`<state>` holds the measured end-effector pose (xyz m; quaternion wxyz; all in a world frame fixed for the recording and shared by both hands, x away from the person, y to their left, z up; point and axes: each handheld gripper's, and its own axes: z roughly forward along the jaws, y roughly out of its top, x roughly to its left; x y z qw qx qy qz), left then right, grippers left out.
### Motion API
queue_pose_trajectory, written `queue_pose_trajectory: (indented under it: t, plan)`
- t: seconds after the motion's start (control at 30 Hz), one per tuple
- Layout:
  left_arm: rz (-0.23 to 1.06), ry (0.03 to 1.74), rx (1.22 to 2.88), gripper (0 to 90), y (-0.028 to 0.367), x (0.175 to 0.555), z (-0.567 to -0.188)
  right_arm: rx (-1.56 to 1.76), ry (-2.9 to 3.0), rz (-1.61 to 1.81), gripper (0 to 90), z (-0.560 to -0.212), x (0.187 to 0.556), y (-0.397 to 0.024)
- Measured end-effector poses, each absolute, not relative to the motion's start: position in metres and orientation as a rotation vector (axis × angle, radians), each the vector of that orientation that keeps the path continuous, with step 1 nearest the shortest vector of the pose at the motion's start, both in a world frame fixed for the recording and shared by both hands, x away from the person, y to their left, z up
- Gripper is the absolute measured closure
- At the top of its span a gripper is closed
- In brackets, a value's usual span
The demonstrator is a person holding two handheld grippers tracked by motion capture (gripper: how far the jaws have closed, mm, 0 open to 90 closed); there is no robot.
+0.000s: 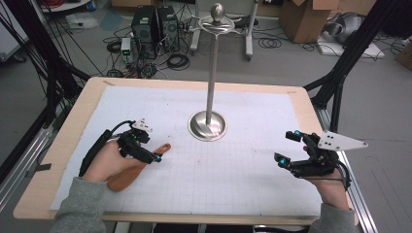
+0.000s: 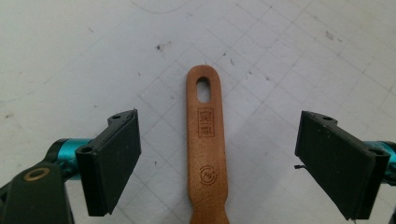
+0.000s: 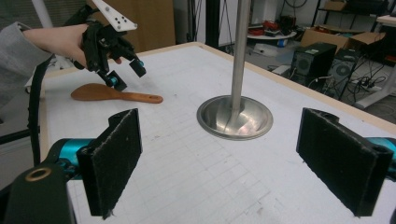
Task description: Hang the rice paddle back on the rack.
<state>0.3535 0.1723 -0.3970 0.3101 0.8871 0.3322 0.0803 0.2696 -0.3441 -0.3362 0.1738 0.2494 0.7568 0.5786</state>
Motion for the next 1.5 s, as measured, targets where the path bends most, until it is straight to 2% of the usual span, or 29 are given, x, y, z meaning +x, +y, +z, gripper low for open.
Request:
queue_pose_trajectory:
  t: [0.27,0.6,1.1,1.5]
  plan:
    - [0.163,0.905,2.419,21.2,0.169,0.358,-0.398,0.699,2.166,1.631,12.9,-0.337,0.27,-0.342]
    - [0.104,0.935,2.505,24.7,0.161,0.367,-0.396,0.692,2.175,1.627,13.0,-0.337,0.27,-0.342]
    - [0.065,0.937,2.599,42.6,0.157,0.372,-0.402,0.683,2.209,1.606,13.0,-0.338,0.27,-0.338]
    - [0.074,0.959,2.632,50.1,0.151,0.371,-0.409,0.675,2.226,1.595,13.0,-0.339,0.27,-0.337]
